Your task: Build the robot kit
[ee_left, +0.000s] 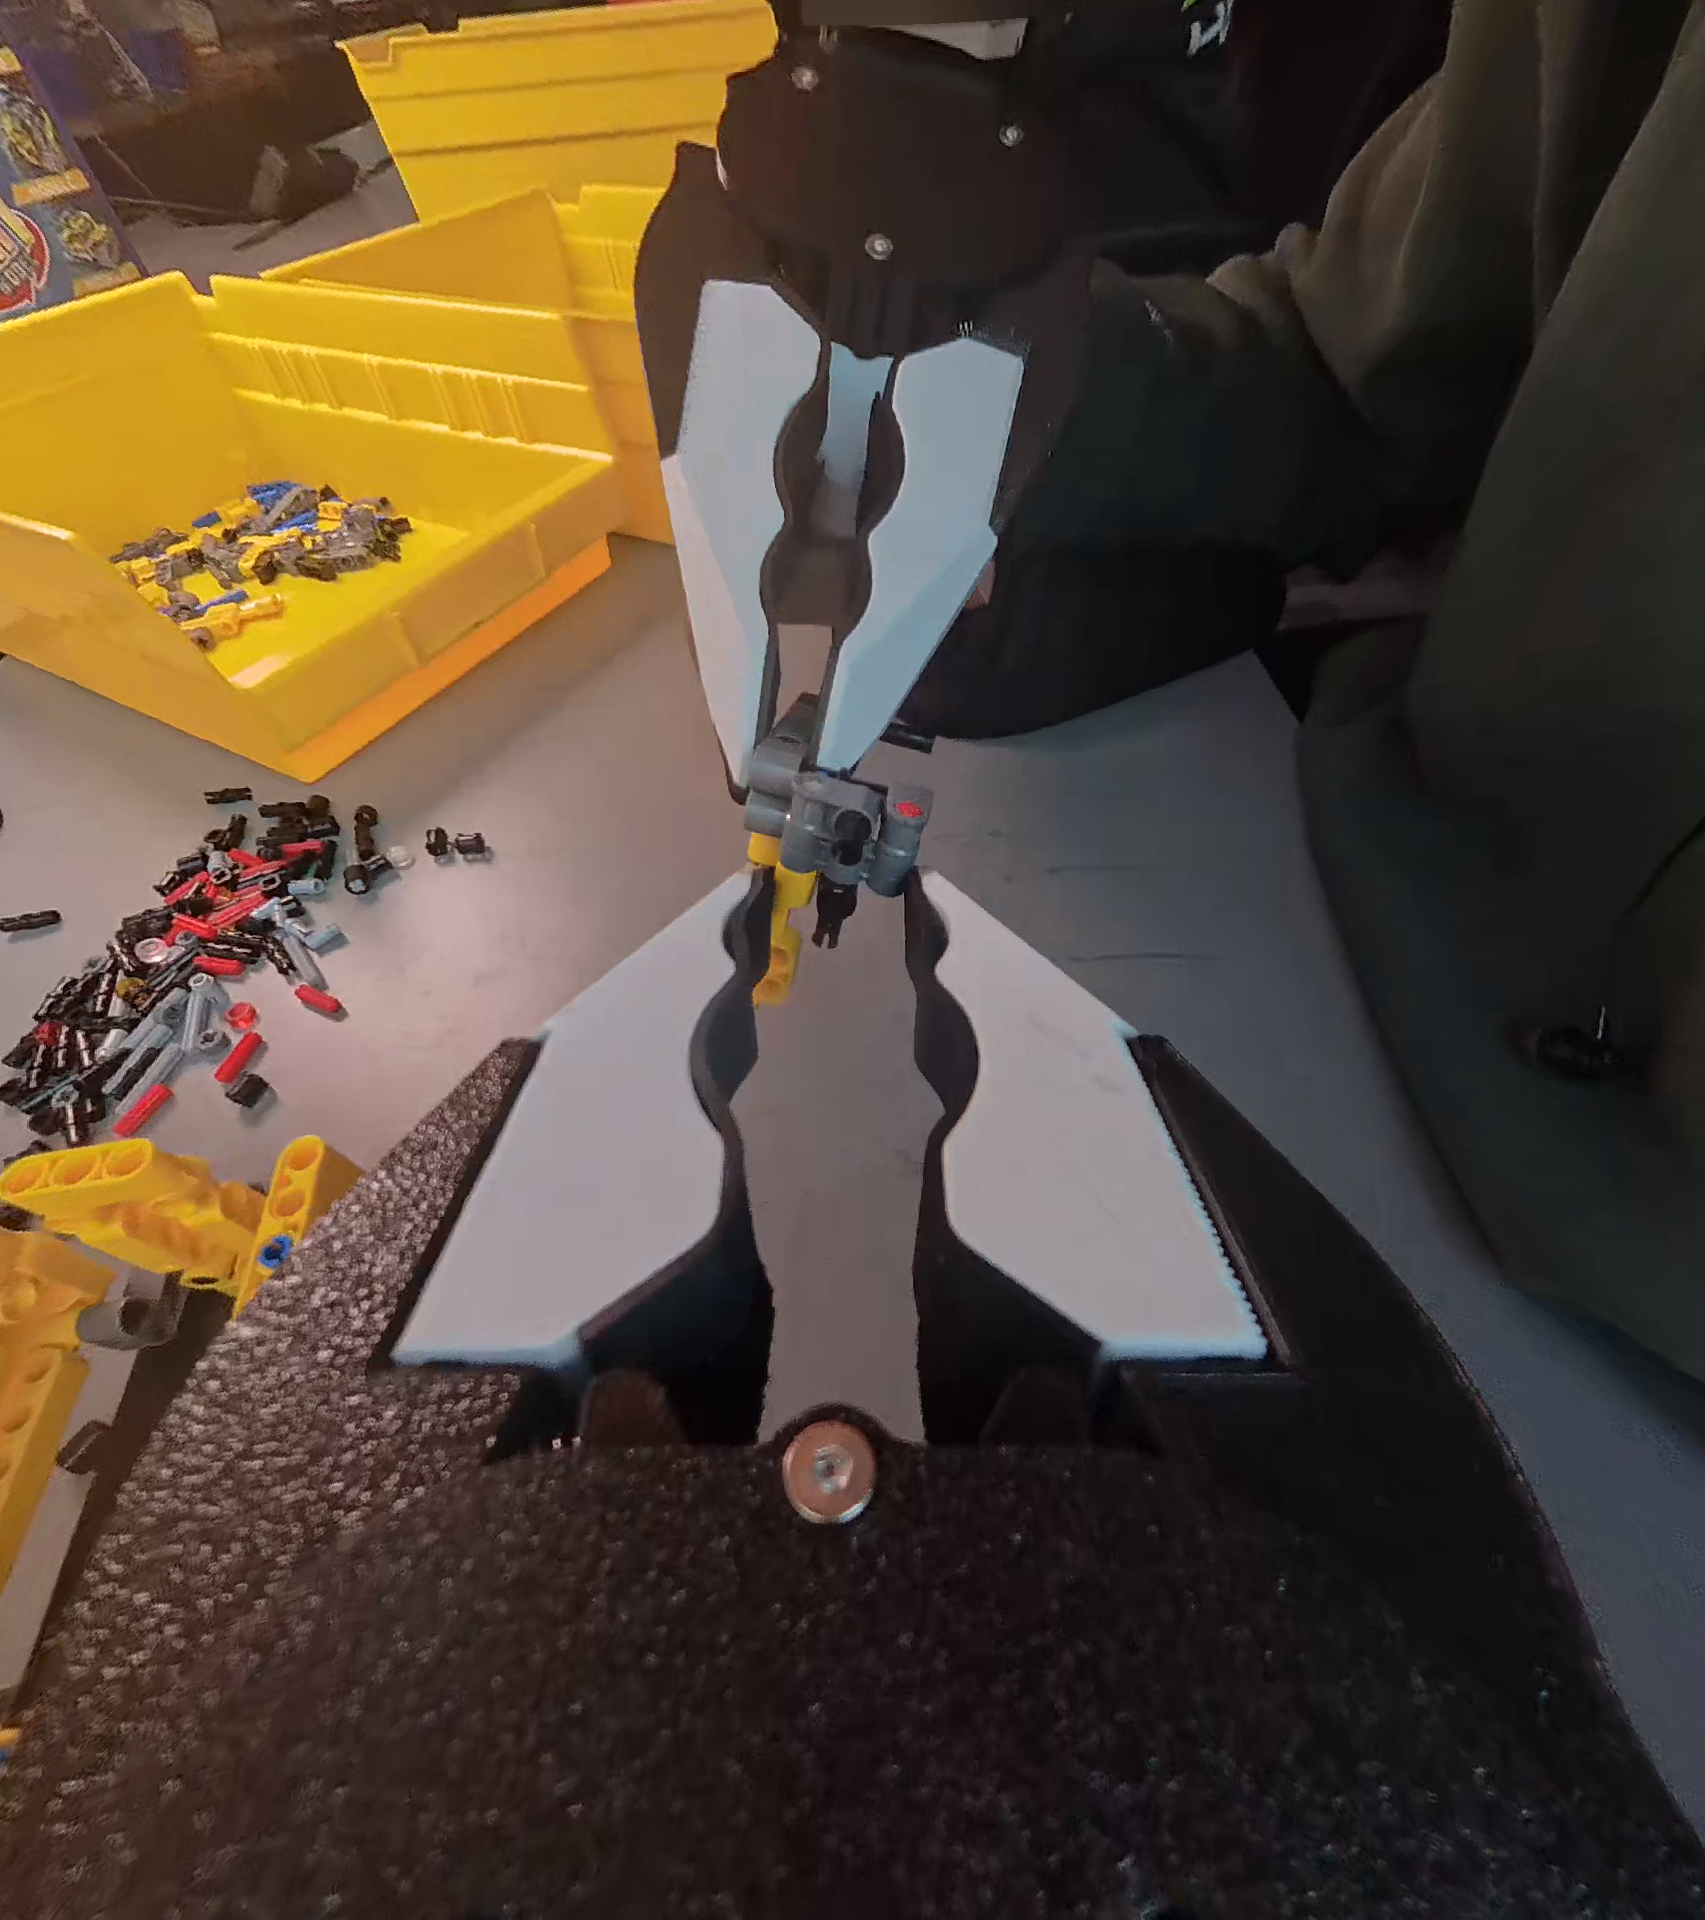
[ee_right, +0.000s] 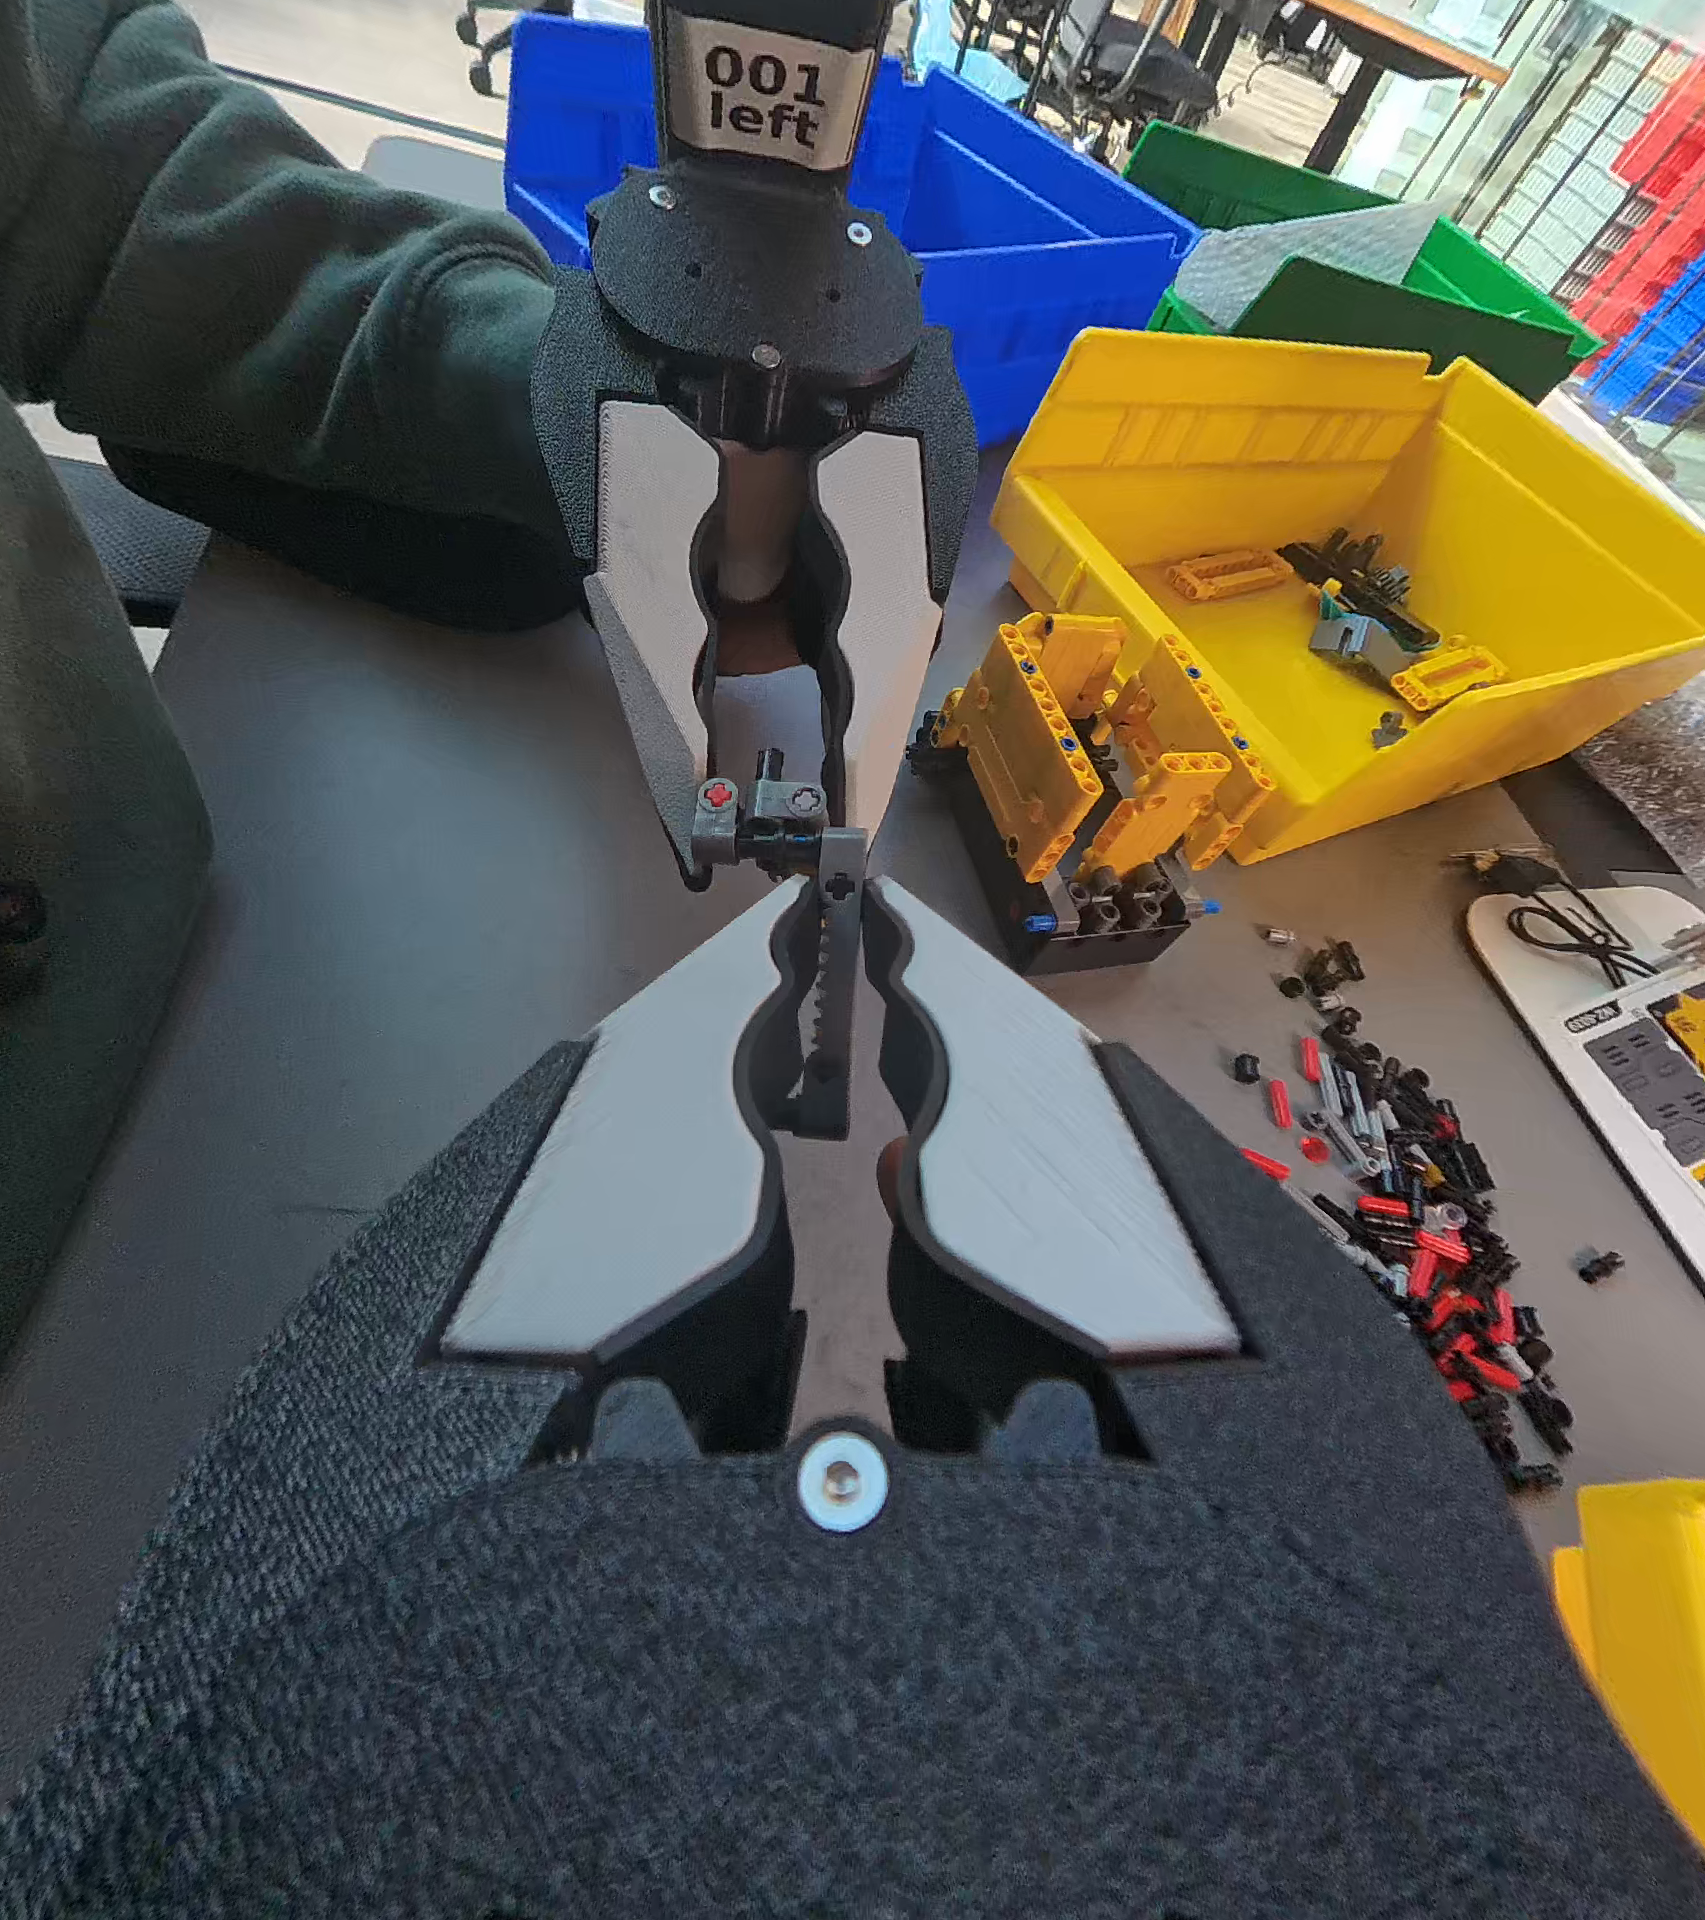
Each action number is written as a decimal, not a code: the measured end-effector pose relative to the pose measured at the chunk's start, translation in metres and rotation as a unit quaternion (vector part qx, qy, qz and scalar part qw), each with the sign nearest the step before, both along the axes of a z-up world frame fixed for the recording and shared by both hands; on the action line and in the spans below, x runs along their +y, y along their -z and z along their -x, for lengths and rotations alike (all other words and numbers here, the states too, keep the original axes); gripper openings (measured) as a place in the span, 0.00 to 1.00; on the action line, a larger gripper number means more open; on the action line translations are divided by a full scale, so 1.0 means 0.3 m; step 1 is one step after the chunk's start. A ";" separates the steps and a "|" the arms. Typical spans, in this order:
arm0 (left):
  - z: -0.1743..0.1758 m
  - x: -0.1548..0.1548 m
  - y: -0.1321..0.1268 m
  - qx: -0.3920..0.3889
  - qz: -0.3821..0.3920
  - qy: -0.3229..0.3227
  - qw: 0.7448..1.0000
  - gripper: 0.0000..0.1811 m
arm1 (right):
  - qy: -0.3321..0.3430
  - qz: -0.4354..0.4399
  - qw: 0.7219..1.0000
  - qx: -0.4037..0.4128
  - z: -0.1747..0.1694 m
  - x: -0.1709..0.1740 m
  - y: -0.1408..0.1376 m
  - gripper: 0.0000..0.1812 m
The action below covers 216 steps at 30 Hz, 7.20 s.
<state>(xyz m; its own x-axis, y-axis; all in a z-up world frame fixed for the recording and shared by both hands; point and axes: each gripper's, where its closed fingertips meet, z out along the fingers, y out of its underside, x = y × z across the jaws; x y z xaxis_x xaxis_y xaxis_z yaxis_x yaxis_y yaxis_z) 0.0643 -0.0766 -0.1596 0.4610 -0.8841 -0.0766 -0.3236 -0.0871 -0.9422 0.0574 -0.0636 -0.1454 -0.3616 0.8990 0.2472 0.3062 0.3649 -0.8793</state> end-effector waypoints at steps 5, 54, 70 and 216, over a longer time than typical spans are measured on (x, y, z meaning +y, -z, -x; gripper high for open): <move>-0.001 -0.003 0.044 0.049 0.007 -0.001 0.999 0.13 | -0.003 -0.036 0.999 -0.021 -0.001 -0.008 0.040 0.03; -0.008 0.014 -0.002 0.174 -0.182 -0.071 0.965 0.13 | -0.031 -0.182 0.976 0.118 0.007 0.000 0.014 0.05; 0.040 0.054 0.016 0.236 -0.224 -0.114 0.939 0.08 | -0.023 -0.243 0.961 0.128 0.016 -0.006 0.003 0.05; 0.037 0.069 -0.136 -0.315 0.194 -0.061 0.927 0.10 | -0.095 0.456 0.884 0.042 -0.004 0.059 -0.135 0.13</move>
